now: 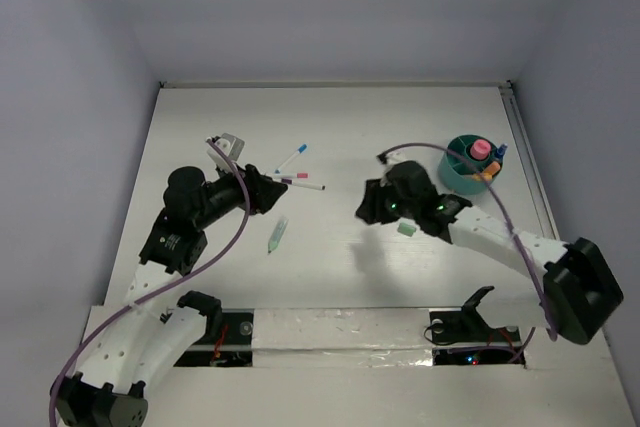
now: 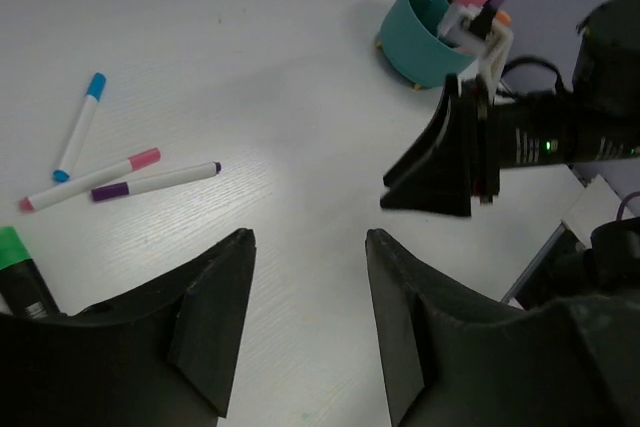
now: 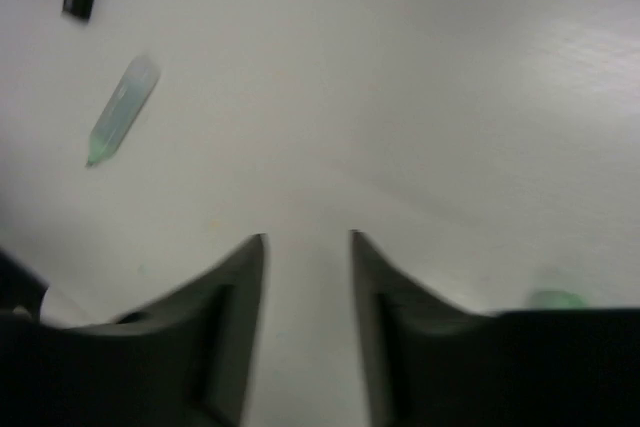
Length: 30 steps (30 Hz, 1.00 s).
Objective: Sort the stationery into containers
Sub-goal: Pick up the pen from the center of the board.
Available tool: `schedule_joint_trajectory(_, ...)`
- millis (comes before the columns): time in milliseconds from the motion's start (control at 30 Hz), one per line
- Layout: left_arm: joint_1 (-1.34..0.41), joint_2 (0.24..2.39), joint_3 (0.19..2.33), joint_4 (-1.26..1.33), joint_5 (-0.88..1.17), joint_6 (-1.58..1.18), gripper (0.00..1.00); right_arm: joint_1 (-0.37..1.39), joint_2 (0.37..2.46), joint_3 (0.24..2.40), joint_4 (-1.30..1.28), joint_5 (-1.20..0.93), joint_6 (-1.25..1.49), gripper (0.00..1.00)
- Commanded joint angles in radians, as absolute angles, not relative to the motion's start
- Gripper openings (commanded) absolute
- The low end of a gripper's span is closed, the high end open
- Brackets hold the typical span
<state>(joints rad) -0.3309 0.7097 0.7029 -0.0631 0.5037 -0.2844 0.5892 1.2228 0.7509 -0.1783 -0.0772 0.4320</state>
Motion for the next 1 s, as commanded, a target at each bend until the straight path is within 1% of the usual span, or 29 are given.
schedule_joint_trajectory(0, -0.308, 0.681, 0.739, -0.031, 0.457, -0.278, 0.45, 0.754, 1.313, 0.791, -0.085, -0.135, 0.524, 0.55)
schedule_joint_trajectory(33, -0.295, 0.672, 0.741, -0.034, 0.413, -0.276, 0.39, 0.782, 1.381, 0.802, -0.054, -0.126, 0.537, 0.62)
schedule_joint_trajectory(67, -0.282, 0.652, 0.741, -0.040, 0.387, -0.276, 0.37, 0.837, 1.417, 0.839, -0.011, -0.100, 0.543, 0.69)
schedule_joint_trajectory(100, -0.282, 0.641, 0.742, -0.049, 0.365, -0.275, 0.37, 0.863, 1.452, 0.863, 0.003, -0.083, 0.552, 0.79)
schedule_joint_trajectory(167, -0.259, 0.620, 0.742, -0.052, 0.318, -0.276, 0.37, 0.920, 1.570, 0.916, 0.060, -0.057, 0.552, 0.87)
schedule_joint_trajectory(200, -0.259, 0.614, 0.742, -0.055, 0.307, -0.278, 0.40, 0.967, 1.613, 0.990, 0.057, -0.025, 0.549, 0.94)
schedule_joint_trajectory(233, -0.250, 0.612, 0.742, -0.057, 0.293, -0.279, 0.49, 0.988, 1.656, 1.029, 0.051, -0.006, 0.548, 0.97)
schedule_joint_trajectory(267, -0.241, 0.611, 0.744, -0.058, 0.288, -0.279, 0.54, 1.003, 1.734, 1.064, 0.049, 0.029, 0.545, 0.99)
schedule_joint_trajectory(300, -0.241, 0.612, 0.745, -0.063, 0.287, -0.279, 0.58, 1.017, 1.770, 1.096, 0.048, 0.043, 0.542, 1.00)
schedule_joint_trajectory(333, -0.241, 0.612, 0.746, -0.064, 0.284, -0.281, 0.67, 1.038, 1.804, 1.156, 0.037, 0.058, 0.541, 1.00)
schedule_joint_trajectory(367, -0.241, 0.614, 0.746, -0.064, 0.282, -0.281, 0.70, 1.048, 1.862, 1.184, 0.026, 0.095, 0.545, 1.00)
schedule_joint_trajectory(433, -0.232, 0.614, 0.746, -0.066, 0.282, -0.281, 0.76, 1.074, 1.911, 1.262, 0.005, 0.121, 0.540, 1.00)
schedule_joint_trajectory(567, -0.232, 0.612, 0.747, -0.064, 0.288, -0.282, 0.81, 1.127, 2.020, 1.385, -0.109, 0.230, 0.508, 1.00)
schedule_joint_trajectory(667, -0.232, 0.611, 0.747, -0.066, 0.288, -0.282, 0.81, 1.150, 2.092, 1.451, -0.182, 0.268, 0.486, 0.93)
schedule_joint_trajectory(733, -0.232, 0.609, 0.747, -0.066, 0.290, -0.281, 0.81, 1.160, 2.134, 1.500, -0.210, 0.305, 0.477, 0.81)
schedule_joint_trajectory(800, -0.232, 0.609, 0.749, -0.066, 0.288, -0.281, 0.81, 1.169, 2.146, 1.523, -0.242, 0.336, 0.460, 0.63)
schedule_joint_trajectory(867, -0.232, 0.612, 0.747, -0.067, 0.288, -0.281, 0.81, 1.169, 2.143, 1.517, -0.271, 0.365, 0.450, 0.52)
schedule_joint_trajectory(900, -0.232, 0.612, 0.747, -0.066, 0.287, -0.281, 0.81, 1.169, 2.131, 1.478, -0.268, 0.391, 0.428, 0.45)
schedule_joint_trajectory(967, -0.232, 0.615, 0.747, -0.066, 0.291, -0.282, 0.81, 1.178, 2.074, 1.410, -0.233, 0.419, 0.390, 0.44)
